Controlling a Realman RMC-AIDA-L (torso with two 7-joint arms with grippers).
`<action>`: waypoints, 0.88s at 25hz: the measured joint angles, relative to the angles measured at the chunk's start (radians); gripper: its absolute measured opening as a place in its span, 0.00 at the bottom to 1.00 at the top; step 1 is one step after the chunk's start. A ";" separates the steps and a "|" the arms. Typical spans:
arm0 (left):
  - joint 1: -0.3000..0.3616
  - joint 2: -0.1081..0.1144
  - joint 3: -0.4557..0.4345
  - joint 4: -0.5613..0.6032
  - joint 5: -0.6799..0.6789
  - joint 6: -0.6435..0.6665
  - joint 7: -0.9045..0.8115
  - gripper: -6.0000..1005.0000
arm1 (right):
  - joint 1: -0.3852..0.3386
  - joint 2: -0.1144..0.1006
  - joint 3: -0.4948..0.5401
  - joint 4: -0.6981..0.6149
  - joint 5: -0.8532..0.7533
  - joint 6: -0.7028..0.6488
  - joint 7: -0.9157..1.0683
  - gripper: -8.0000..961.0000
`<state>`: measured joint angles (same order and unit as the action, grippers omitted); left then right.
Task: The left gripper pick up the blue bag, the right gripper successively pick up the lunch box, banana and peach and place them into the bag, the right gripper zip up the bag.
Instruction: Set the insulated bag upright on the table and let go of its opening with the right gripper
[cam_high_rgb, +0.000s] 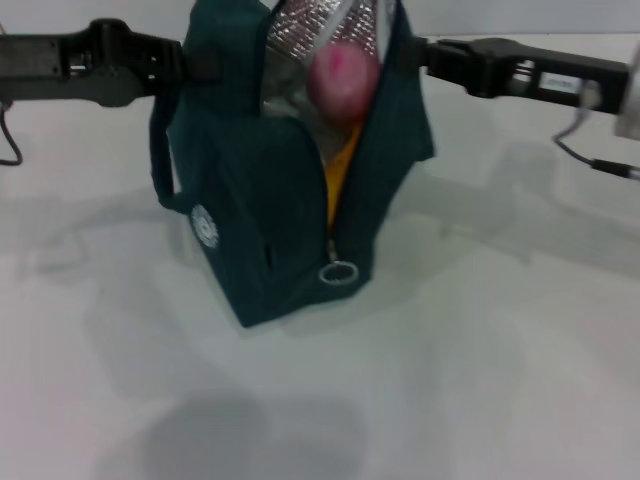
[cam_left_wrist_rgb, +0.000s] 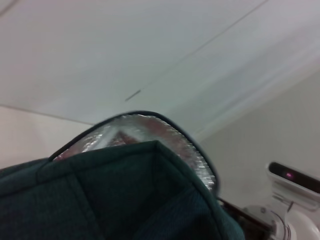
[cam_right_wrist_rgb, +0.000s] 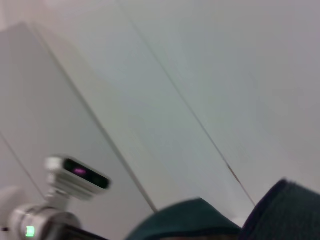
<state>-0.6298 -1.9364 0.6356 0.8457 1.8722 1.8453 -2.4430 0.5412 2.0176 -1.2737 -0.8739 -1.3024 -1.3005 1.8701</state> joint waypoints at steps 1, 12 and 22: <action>0.001 0.000 0.000 -0.016 0.001 -0.001 0.000 0.12 | -0.019 0.000 0.000 -0.022 0.005 -0.015 0.000 0.04; -0.002 -0.059 0.008 -0.153 0.063 -0.108 0.098 0.13 | -0.144 -0.002 -0.006 -0.040 0.046 -0.211 -0.026 0.04; 0.004 -0.076 0.009 -0.218 0.098 -0.121 0.153 0.13 | -0.151 -0.002 0.008 0.059 0.049 -0.234 -0.098 0.04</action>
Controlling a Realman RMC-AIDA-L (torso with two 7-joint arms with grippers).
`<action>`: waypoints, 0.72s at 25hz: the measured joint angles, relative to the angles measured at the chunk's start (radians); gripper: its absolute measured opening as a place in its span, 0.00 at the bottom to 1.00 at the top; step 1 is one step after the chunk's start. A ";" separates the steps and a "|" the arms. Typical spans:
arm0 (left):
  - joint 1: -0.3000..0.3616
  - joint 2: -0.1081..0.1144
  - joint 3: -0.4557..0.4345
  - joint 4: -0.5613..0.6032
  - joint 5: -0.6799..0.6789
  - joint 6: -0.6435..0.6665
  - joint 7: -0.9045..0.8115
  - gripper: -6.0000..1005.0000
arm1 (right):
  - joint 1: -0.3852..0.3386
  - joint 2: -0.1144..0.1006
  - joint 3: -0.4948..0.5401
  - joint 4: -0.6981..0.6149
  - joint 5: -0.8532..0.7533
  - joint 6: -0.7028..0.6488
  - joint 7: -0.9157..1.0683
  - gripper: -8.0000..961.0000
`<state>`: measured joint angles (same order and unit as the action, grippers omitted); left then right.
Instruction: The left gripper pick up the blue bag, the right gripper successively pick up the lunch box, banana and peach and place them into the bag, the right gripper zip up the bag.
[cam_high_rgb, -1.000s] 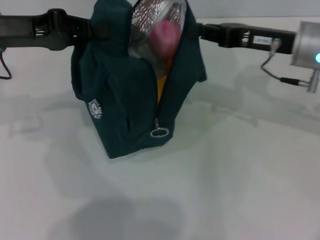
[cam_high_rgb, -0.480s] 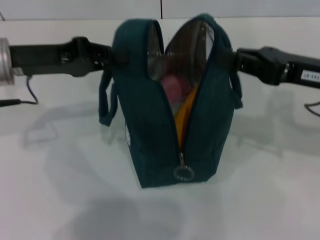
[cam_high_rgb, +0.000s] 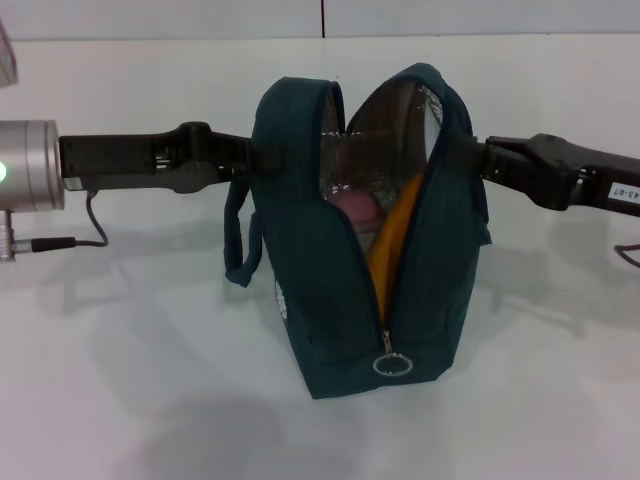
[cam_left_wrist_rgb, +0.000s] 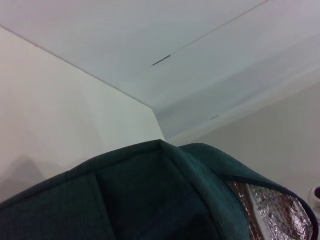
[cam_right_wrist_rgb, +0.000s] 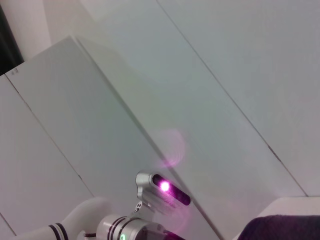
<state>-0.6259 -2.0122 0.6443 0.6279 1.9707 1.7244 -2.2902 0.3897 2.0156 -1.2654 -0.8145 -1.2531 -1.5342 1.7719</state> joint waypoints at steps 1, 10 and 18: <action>0.000 0.000 0.000 0.000 0.000 0.000 0.000 0.13 | 0.000 0.000 0.002 0.006 0.000 -0.003 -0.010 0.04; 0.006 -0.010 0.000 -0.038 -0.003 0.003 0.026 0.13 | 0.001 -0.002 0.022 0.065 0.023 -0.061 -0.067 0.09; 0.006 -0.011 0.000 -0.039 -0.004 -0.001 0.028 0.13 | -0.024 -0.009 0.099 0.110 0.017 -0.201 -0.151 0.41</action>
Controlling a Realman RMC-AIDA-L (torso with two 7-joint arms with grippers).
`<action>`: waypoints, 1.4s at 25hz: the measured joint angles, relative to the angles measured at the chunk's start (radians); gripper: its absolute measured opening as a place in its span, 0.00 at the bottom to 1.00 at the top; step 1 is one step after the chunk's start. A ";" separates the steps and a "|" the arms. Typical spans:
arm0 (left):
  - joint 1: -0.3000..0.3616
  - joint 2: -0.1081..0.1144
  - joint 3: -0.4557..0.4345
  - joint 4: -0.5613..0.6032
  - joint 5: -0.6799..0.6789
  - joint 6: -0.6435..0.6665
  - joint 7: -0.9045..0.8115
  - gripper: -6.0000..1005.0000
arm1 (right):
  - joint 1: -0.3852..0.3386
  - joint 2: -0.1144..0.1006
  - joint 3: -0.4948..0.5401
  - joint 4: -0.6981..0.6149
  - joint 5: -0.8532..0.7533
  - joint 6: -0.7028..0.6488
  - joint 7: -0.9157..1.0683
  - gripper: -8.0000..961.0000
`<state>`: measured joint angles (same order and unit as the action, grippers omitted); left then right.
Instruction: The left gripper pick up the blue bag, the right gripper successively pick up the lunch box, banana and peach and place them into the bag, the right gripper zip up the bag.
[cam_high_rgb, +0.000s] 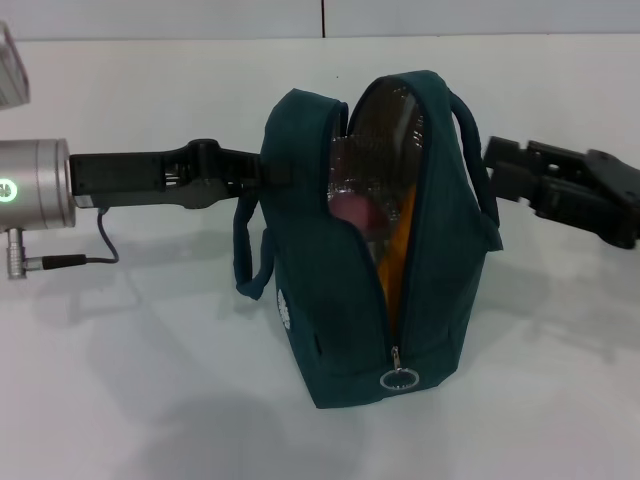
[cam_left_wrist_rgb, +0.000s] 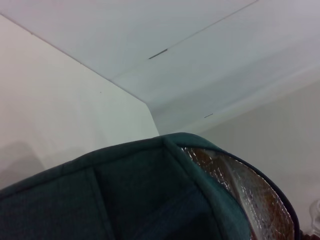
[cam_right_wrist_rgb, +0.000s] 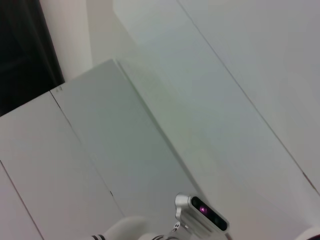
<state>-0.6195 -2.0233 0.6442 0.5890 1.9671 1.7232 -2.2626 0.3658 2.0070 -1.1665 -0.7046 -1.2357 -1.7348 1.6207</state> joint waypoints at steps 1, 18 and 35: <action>0.000 0.000 0.000 0.000 0.000 0.000 0.000 0.13 | -0.006 -0.001 0.002 0.002 0.000 -0.006 -0.008 0.46; -0.005 -0.012 0.000 0.000 0.004 -0.001 0.001 0.13 | -0.071 0.000 0.000 0.246 -0.232 -0.098 -0.542 0.83; -0.008 -0.030 0.000 0.000 -0.002 -0.002 0.009 0.13 | 0.000 0.015 -0.170 0.327 -0.211 0.113 -0.632 0.82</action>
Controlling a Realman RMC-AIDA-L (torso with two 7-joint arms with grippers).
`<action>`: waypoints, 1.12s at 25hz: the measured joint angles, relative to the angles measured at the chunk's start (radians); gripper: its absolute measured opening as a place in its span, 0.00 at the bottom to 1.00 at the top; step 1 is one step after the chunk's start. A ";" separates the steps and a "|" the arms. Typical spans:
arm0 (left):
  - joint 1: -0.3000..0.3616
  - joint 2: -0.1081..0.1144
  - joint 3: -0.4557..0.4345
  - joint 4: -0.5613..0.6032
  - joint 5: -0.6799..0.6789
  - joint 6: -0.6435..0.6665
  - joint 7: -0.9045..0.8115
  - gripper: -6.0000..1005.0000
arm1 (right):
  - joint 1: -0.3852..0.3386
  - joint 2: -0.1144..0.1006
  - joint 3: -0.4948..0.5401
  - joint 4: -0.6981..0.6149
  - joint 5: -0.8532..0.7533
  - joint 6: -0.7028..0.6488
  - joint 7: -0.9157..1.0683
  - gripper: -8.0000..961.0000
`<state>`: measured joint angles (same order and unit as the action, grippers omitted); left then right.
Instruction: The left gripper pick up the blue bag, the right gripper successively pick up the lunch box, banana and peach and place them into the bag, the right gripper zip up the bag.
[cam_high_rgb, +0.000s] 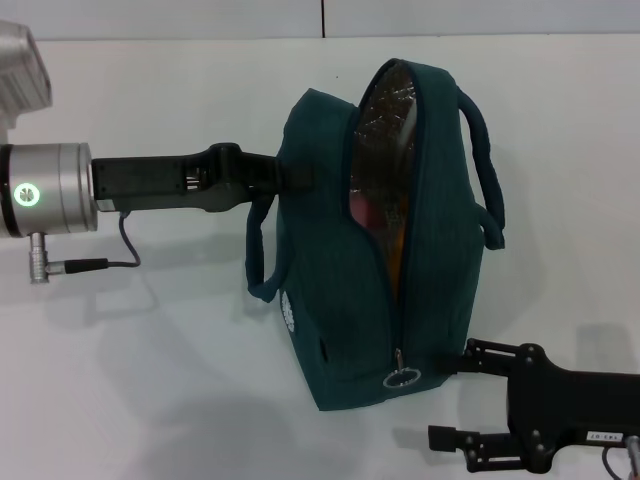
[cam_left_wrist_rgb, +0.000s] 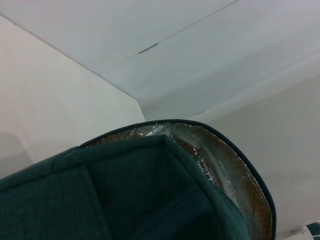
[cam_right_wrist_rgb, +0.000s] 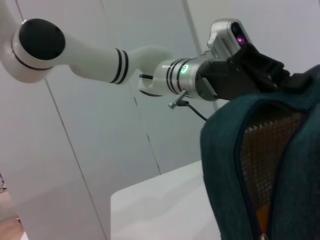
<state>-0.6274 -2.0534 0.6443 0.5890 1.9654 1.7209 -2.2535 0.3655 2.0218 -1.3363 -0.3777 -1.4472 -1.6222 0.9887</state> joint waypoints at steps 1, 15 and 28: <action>0.000 0.000 0.000 0.000 0.000 0.000 0.001 0.13 | 0.000 0.000 0.000 0.000 0.001 0.005 0.000 0.82; -0.002 -0.005 0.000 0.000 -0.002 0.001 0.004 0.13 | 0.034 0.002 -0.233 -0.013 0.168 0.100 -0.001 0.82; -0.001 -0.004 0.000 0.000 -0.002 0.003 0.006 0.13 | 0.035 0.001 -0.247 -0.005 0.194 0.114 -0.002 0.81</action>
<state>-0.6286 -2.0570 0.6443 0.5891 1.9633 1.7238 -2.2479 0.4006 2.0230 -1.5833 -0.3831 -1.2534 -1.5082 0.9864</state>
